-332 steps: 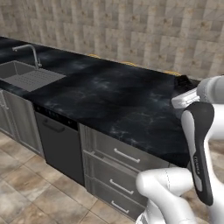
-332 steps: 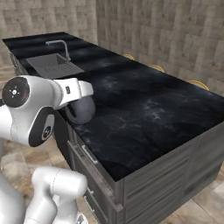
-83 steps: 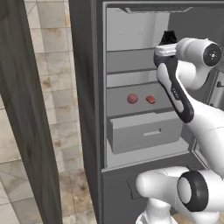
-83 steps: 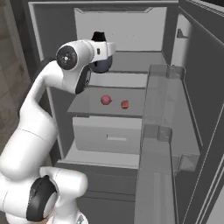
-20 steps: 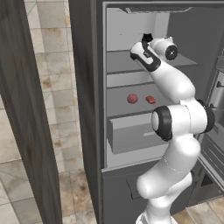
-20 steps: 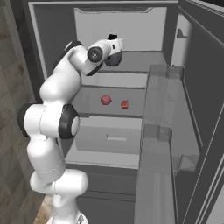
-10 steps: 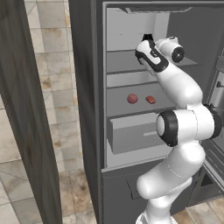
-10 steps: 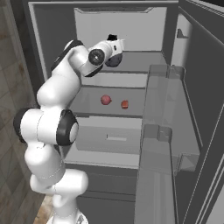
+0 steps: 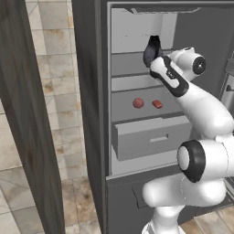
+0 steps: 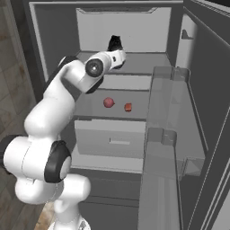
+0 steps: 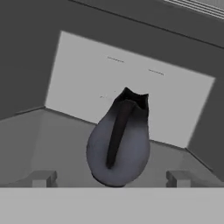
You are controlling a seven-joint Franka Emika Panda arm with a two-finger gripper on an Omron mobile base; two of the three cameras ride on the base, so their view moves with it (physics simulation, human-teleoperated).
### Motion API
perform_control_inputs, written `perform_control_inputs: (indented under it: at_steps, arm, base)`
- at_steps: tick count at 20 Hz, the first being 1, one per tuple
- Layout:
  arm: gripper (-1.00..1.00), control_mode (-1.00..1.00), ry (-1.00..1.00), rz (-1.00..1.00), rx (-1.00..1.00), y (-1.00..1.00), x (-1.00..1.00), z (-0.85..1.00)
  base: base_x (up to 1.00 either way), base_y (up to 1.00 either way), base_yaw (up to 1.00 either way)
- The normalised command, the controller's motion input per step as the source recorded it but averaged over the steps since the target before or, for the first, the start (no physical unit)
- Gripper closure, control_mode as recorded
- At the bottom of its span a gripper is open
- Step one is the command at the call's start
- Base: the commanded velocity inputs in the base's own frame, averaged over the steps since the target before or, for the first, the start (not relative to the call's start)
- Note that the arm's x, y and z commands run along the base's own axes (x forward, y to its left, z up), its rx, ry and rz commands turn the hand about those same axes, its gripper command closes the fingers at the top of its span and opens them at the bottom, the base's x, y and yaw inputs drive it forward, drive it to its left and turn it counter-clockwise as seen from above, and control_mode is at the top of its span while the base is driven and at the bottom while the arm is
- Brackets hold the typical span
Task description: Move the pork loin and onion from the top shelf to the second highest shelf to make space. Then, place the pitcher from the counter on the cleared top shelf.
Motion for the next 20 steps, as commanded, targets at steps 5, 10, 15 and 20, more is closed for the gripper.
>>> perform_control_inputs:
  at_steps: [5,10,15,20]
  arm:
    - [-1.0,-1.0,0.2,0.0,0.0,0.23,-1.0,0.0]
    - [-1.0,-1.0,0.2,0.0,0.0,0.31,-1.0,-0.02]
    - [-1.0,-1.0,0.14,0.0,0.0,0.33,-1.0,-0.3]
    - [-1.0,-1.0,0.13,0.0,0.0,0.17,-1.0,-0.65]
  base:
    - [0.0,0.0,0.0]
    - [0.0,0.0,0.0]
    - [0.0,0.0,0.0]
    - [0.0,0.0,0.0]
